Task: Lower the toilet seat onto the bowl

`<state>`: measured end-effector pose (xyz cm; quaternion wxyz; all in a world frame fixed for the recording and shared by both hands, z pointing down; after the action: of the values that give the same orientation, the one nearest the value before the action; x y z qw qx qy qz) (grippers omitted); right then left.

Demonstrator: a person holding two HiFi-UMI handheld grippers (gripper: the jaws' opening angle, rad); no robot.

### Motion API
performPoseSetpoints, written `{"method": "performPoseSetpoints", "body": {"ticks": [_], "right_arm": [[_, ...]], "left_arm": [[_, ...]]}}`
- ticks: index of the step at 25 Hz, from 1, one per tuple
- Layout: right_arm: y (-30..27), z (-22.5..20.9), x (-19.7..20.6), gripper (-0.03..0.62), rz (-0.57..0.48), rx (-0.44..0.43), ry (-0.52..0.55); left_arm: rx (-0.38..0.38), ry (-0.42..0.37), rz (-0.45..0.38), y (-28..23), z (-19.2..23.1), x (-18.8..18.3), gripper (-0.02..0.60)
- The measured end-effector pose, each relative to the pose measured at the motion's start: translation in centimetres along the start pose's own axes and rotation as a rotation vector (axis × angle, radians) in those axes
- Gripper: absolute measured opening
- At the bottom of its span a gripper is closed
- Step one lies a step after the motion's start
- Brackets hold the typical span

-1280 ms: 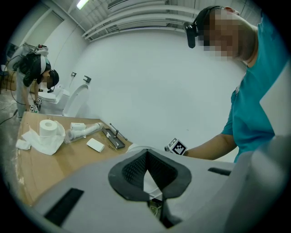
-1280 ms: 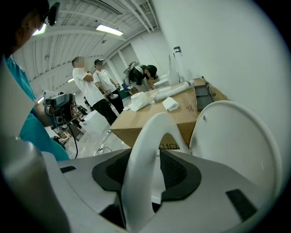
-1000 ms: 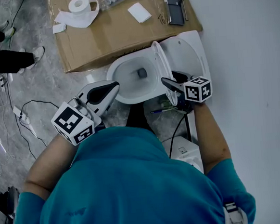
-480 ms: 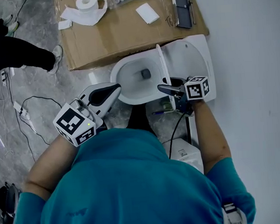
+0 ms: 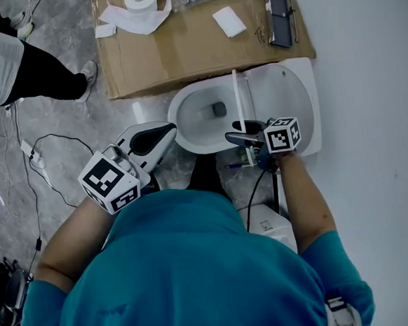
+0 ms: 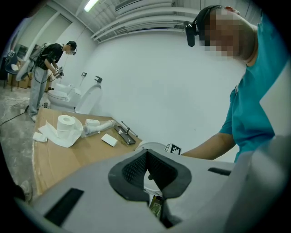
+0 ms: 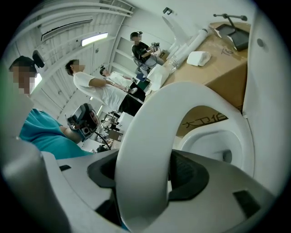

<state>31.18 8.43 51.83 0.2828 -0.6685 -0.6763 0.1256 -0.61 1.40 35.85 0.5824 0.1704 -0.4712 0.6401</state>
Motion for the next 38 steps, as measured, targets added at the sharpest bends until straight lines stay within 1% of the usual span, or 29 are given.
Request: {"method": "performPoseSetpoints", "body": {"ticks": [8,14,21,28,38], "right_arm": [[-3.7,0.5,0.1,0.284,0.013,0.017,0.005],[-6.4,0.6,0.3,0.284,0.026,0.038,0.012],[-9.8,0.7,0.6,0.288,0.043,0.095,0.030],[-12.6,0.4,0.7,0.291,0.069,0.131,0.043],[-16.8,-0.1,1.2,0.291,0.106,0.218,0.052]], "left_arm": [[-0.022,0.027,-0.013,1.5,1.3,0.8,-0.006],[-0.051,0.054,-0.018,2.8,2.1,2.3,-0.006],[-0.076,0.070,-0.014,4.1,3.3,3.8,-0.006],[-0.096,0.096,-0.020,5.1,4.7,5.2,-0.006],[-0.104,0.117,-0.022,6.0,6.5,6.6,-0.006]]}}
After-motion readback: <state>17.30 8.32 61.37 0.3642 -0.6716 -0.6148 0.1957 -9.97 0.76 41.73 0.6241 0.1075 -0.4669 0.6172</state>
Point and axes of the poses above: the fingertips, and each gripper's own axes: y backward along the fingers, z to its left, x out of its underside, the point moved 10 cm from there along y, backward along the fingers, and after that the axes turned 8 degrees about z, right-handed, at the moved point
